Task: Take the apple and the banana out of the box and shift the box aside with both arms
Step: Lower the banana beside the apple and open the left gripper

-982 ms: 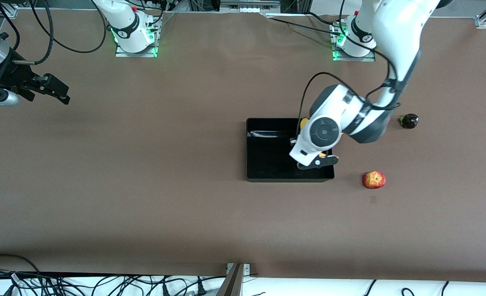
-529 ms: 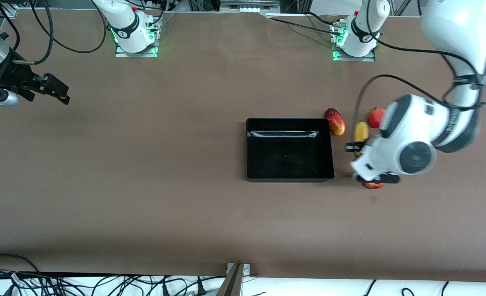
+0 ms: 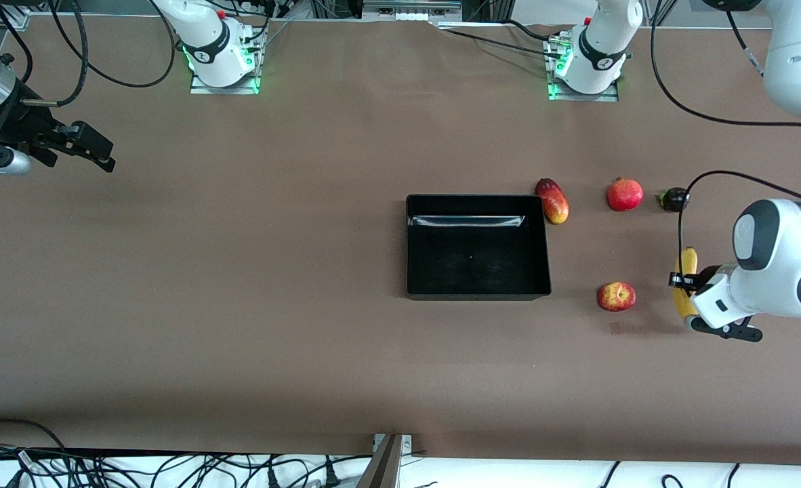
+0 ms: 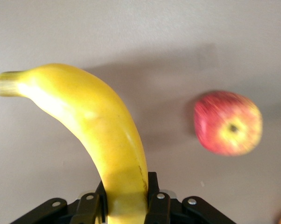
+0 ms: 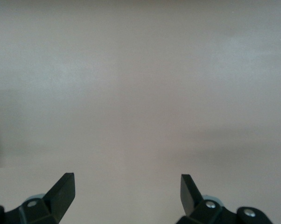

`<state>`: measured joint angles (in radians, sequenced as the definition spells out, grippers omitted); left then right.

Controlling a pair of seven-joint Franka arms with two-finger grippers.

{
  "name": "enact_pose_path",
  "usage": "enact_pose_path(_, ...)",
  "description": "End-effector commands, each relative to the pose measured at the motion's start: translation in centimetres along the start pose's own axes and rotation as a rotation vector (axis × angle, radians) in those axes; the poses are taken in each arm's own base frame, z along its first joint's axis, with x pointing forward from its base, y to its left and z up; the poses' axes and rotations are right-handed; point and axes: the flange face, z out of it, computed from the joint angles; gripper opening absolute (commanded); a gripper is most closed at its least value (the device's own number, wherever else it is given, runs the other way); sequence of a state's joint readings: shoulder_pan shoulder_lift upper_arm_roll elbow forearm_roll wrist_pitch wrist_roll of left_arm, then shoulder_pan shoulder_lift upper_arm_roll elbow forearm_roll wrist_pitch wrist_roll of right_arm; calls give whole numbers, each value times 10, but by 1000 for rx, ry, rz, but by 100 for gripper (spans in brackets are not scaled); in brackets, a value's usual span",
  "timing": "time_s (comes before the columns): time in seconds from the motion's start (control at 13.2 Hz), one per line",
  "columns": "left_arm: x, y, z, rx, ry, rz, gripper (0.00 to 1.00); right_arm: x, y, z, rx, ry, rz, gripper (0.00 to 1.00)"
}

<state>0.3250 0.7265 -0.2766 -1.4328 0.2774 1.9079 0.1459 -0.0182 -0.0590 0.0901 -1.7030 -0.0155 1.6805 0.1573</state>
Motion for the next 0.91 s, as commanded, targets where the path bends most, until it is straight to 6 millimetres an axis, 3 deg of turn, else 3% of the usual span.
enact_pose_path(0.0, 5, -3, 42, 26, 59, 29, 0, 1, -3, -4, 14, 3, -4, 100)
enact_pose_path(0.15, 2, 0, 69, 28, 105, 32, 0, 0, -9, -4, 13, 5, -16, 100)
enact_pose_path(0.3, 2, -1, 82, 25, 115, 29, 0, -1, -17, -5, 14, 6, -30, 100)
enact_pose_path(0.38, 3, -1, 83, 25, 116, 29, 6, -1, -15, -5, 15, 6, -27, 100)
enact_pose_path(0.45, 1, -3, 82, 27, 111, 34, 62, 0, -15, -4, 15, 6, -27, 100)
enact_pose_path(0.53, 0, -4, 74, 30, 114, 28, 100, 0, -16, -5, 16, 12, -29, 100)
enact_pose_path(0.68, -15, -7, 21, 38, 60, 9, 100, 2, -16, -4, 18, 21, -29, 100)
enact_pose_path(0.83, -43, 3, -64, 4, 52, -32, 100, 7, -17, 7, 16, 0, -30, 100)
